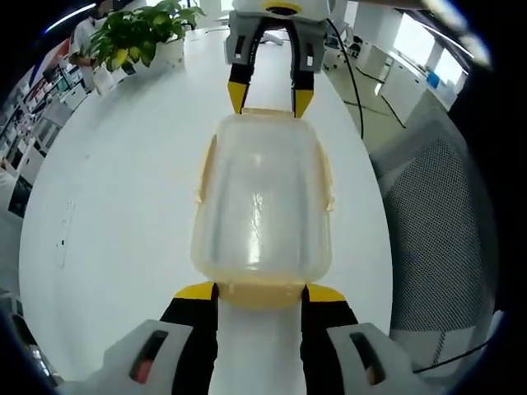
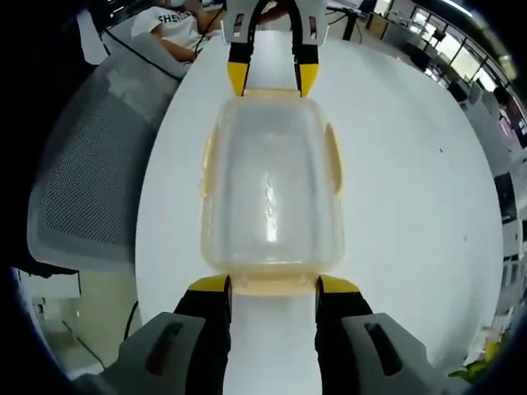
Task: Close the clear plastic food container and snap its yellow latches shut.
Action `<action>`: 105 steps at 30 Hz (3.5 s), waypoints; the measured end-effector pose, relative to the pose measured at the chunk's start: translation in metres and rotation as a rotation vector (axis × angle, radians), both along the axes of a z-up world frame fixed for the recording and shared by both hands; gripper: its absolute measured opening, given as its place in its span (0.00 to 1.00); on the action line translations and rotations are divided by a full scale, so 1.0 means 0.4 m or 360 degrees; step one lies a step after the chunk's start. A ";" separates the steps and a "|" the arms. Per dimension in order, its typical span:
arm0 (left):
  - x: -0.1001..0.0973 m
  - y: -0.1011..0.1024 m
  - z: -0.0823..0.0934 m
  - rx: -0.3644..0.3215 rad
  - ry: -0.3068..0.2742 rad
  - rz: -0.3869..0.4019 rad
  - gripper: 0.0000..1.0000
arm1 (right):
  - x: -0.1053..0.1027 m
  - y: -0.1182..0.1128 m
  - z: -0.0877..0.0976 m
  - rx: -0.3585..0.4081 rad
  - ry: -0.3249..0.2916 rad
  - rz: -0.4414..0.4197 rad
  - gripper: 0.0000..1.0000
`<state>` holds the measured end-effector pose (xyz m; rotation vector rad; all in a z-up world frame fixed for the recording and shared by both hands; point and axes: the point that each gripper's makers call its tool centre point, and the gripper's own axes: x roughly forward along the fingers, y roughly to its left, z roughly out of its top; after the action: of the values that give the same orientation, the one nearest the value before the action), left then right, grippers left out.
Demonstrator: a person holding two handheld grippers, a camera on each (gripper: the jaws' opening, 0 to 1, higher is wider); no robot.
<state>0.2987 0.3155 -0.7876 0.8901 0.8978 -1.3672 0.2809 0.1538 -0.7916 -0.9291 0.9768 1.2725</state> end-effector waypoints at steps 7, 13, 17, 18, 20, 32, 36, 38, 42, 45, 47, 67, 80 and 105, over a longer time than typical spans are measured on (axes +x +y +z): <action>-0.001 0.000 -0.010 0.0040 -0.0002 -0.0026 0.33 | -0.006 0.004 -0.008 0.0030 0.0006 -0.0010 0.37; -0.001 -0.001 -0.011 0.0094 -0.0025 -0.0032 0.34 | -0.005 0.005 -0.007 0.0019 -0.0001 -0.0008 0.37; -0.003 0.003 -0.010 0.0111 -0.0038 -0.0050 0.34 | -0.005 0.003 -0.007 0.0029 0.0009 -0.0020 0.38; -0.002 0.003 -0.010 0.0111 -0.0041 -0.0053 0.34 | -0.005 0.003 -0.007 0.0032 0.0011 -0.0019 0.38; -0.001 0.004 -0.012 0.0109 -0.0036 -0.0040 0.34 | -0.006 0.002 -0.006 0.0041 0.0014 -0.0026 0.38; -0.003 0.003 -0.017 0.0128 -0.0057 -0.0065 0.36 | -0.007 0.001 -0.010 0.0023 0.0005 -0.0031 0.39; -0.005 0.005 -0.019 0.0129 -0.0080 -0.0085 0.37 | -0.007 -0.001 -0.015 0.0028 0.0015 -0.0044 0.39; -0.005 0.007 -0.015 0.0118 -0.0073 -0.0071 0.37 | -0.008 -0.001 -0.014 0.0032 0.0029 -0.0061 0.38; 0.002 0.021 -0.015 0.0100 -0.0053 -0.0016 0.37 | -0.001 -0.013 -0.016 0.0051 0.0038 -0.0124 0.37; 0.005 0.029 -0.012 0.0031 -0.0018 0.0088 0.37 | -0.002 -0.025 -0.016 0.0103 0.0057 -0.0221 0.37; 0.005 0.038 -0.011 -0.0029 0.0019 0.0186 0.36 | -0.001 -0.029 -0.015 0.0153 0.0070 -0.0299 0.37; 0.003 0.022 0.031 -0.0505 0.0314 0.0906 0.32 | -0.004 -0.020 0.038 0.0603 0.0269 -0.1007 0.35; 0.024 0.022 0.019 -0.0549 0.0393 0.1257 0.29 | 0.002 0.009 0.027 0.0758 0.0383 -0.1274 0.32; 0.021 0.023 -0.007 -0.0520 0.0461 0.1693 0.17 | 0.019 0.032 0.034 0.0836 0.0483 -0.1306 0.19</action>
<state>0.3071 0.3246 -0.7904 -0.0977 1.0886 -0.6562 0.2884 0.1666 -0.7778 0.1002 1.0253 0.8810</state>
